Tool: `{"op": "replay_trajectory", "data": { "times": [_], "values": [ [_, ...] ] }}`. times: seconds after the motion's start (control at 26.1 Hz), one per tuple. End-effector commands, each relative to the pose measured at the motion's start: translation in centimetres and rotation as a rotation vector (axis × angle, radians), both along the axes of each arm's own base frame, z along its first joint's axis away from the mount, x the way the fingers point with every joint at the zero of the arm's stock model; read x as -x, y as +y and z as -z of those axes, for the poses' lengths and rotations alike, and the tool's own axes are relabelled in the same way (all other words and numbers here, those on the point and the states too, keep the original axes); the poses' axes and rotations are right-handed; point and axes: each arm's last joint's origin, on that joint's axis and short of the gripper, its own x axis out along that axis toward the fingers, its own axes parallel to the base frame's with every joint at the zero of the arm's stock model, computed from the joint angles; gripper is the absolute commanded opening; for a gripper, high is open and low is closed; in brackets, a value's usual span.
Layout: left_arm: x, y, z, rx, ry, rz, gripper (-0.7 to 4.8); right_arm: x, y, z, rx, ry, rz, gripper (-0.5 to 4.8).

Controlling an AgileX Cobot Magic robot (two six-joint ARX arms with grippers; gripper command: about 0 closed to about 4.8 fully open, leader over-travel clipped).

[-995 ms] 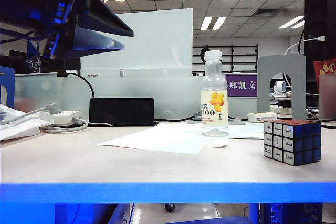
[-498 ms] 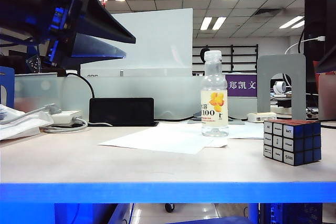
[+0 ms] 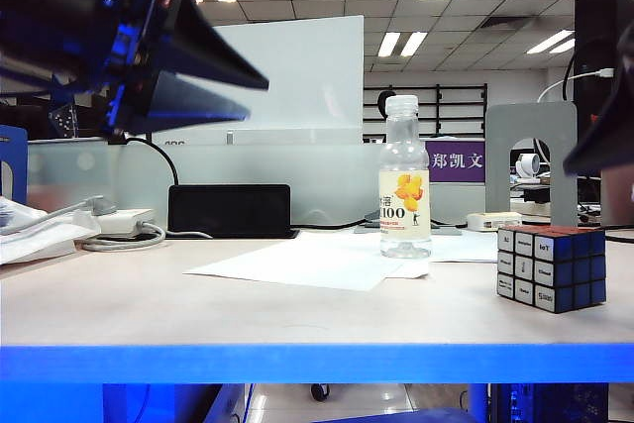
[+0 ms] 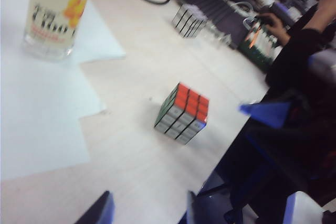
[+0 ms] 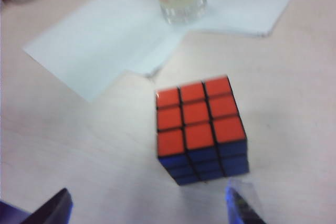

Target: Rotate the Rubik's Cube so that the bottom side is facing up.

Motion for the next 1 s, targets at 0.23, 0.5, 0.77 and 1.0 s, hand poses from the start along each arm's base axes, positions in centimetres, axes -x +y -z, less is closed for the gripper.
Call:
{"op": "replay_trajectory", "data": {
  "times": [0.23, 0.5, 0.77, 1.0],
  "values": [
    [-0.5, -0.3, -1.7, 0.031, -0.055, 0.015, 1.89, -2.2, 0.5, -1.1, 0.043, -0.025, 0.012, 4.32],
    [-0.5, -0.3, -1.5, 0.018, -0.048, 0.017, 1.89, -4.0, 0.9, -1.3, 0.093, 0.003, -0.012, 4.32],
    [-0.6, -0.3, -1.5, 0.007, -0.064, 0.019, 1.89, -4.8, 1.2, -0.6, 0.112, 0.051, -0.021, 4.32],
    [-0.6, -0.4, -1.4, 0.005, -0.061, 0.019, 1.89, -5.2, 1.2, -0.4, 0.145, 0.045, -0.010, 4.32]
  ]
}}
